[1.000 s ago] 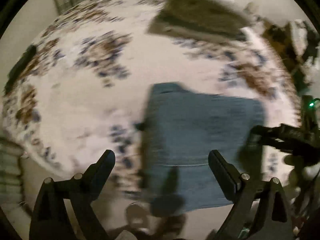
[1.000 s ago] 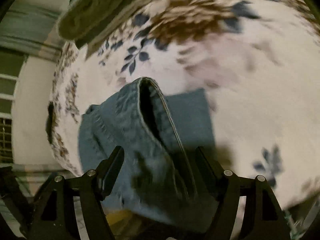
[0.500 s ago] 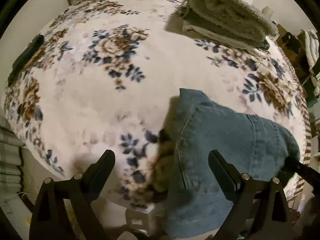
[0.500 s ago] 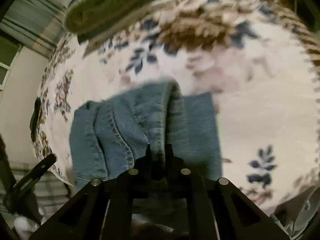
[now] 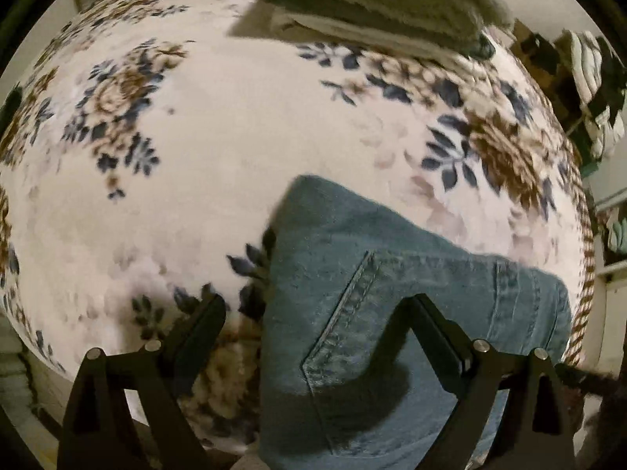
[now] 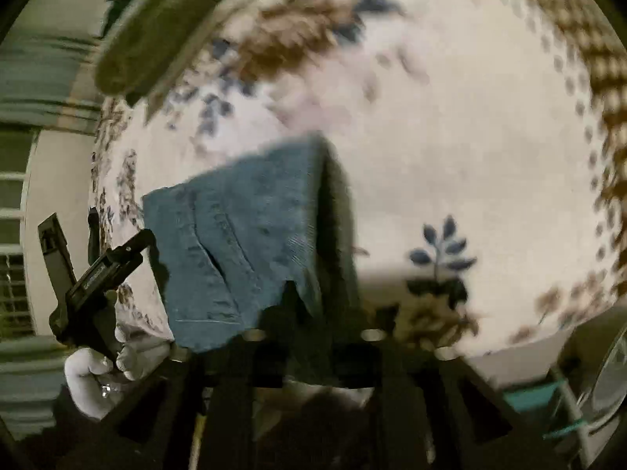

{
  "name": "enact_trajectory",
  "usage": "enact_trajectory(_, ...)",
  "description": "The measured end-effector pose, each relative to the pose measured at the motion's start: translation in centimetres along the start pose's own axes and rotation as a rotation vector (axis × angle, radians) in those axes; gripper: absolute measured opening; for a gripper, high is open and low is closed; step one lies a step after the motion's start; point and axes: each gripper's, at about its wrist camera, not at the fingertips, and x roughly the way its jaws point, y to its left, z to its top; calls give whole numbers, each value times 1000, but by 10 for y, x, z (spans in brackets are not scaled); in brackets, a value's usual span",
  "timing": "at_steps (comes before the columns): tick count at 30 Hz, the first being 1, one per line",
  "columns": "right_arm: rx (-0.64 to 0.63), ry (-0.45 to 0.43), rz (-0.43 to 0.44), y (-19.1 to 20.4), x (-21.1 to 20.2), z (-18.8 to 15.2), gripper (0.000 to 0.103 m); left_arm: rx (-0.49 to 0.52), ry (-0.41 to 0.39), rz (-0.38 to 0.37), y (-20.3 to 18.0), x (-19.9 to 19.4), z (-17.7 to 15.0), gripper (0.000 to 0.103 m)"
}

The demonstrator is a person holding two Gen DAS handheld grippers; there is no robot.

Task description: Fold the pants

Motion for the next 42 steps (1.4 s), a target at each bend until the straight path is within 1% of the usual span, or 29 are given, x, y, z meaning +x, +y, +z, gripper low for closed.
enact_trajectory(1,20,-24,43,-6,0,4,58,9,1,4,0,0,-1,95)
enact_trajectory(2,41,-47,76,-10,0,7,64,15,-1,3,0,-1,-2,95)
enact_trajectory(4,79,-60,153,-15,7,18,72,17,-4,6,2,-4,-4,95)
enact_trajectory(6,91,-66,182,-17,21,30,73,13,-7,8,6,-8,-4,95)
enact_trajectory(7,99,-50,182,-16,31,35,73,6,-7,10,9,-11,-4,95)
enact_trajectory(8,94,-40,176,-12,40,40,70,1,-7,10,11,-12,-3,95)
enact_trajectory(9,73,-48,156,-7,45,41,60,-3,-8,9,12,-14,-2,95)
enact_trajectory(10,44,-58,114,2,48,40,27,-9,-7,10,15,-15,-1,95)
enact_trajectory(11,16,-60,69,13,48,39,17,-15,-6,6,17,-18,1,95)
enact_trajectory(12,-4,-86,28,22,39,34,15,-16,-8,2,17,-19,2,95)
enact_trajectory(13,2,-106,22,25,31,31,13,-14,-15,1,17,-22,5,95)
enact_trajectory(15,39,-148,4,26,9,21,12,-7,-20,-9,15,-23,10,95)
enact_trajectory(17,84,-180,-36,18,-17,10,12,-13,-13,-29,10,-18,17,95)
enact_trajectory(19,128,-194,-26,3,-34,3,12,-24,5,-63,4,-8,25,95)
enact_trajectory(20,140,-195,-37,-6,-38,1,12,-21,16,-67,0,0,28,95)
enact_trajectory(22,145,-176,-84,-18,-34,2,12,-8,41,-44,-7,19,32,95)
enact_trajectory(23,160,-161,-95,-27,-25,6,12,9,73,-19,-11,37,34,95)
enact_trajectory(24,150,-152,-114,-29,-18,12,12,14,86,-3,-12,46,34,98)
enact_trajectory(25,140,-151,-140,-32,-12,17,12,5,101,-2,-10,58,35,98)
enact_trajectory(27,121,-136,-161,-35,3,29,12,-25,117,-28,-4,67,37,103)
enact_trajectory(28,98,-106,-188,-37,12,33,14,-33,121,-38,-2,67,37,103)
enact_trajectory(30,100,-81,-214,-43,16,34,33,-39,118,-50,1,60,37,103)
enact_trajectory(31,116,-76,-209,-48,13,32,47,-33,107,-53,3,50,36,103)
enact_trajectory(32,139,-82,-187,-53,4,25,51,-31,94,-56,4,41,33,103)
enact_trajectory(36,264,-123,-121,-74,-28,-20,56,-37,62,-72,11,7,14,103)
enact_trajectory(37,321,-118,-80,-82,-30,-36,57,-40,61,-79,12,1,5,103)
enact_trajectory(39,425,-101,7,-94,-25,-61,57,-33,75,-78,13,-5,-11,103)
enact_trajectory(41,520,-70,98,-101,-6,-81,57,-21,104,-79,10,-3,-32,103)
enact_trajectory(42,576,-58,133,-106,7,-89,57,-14,115,-78,9,0,-36,103)
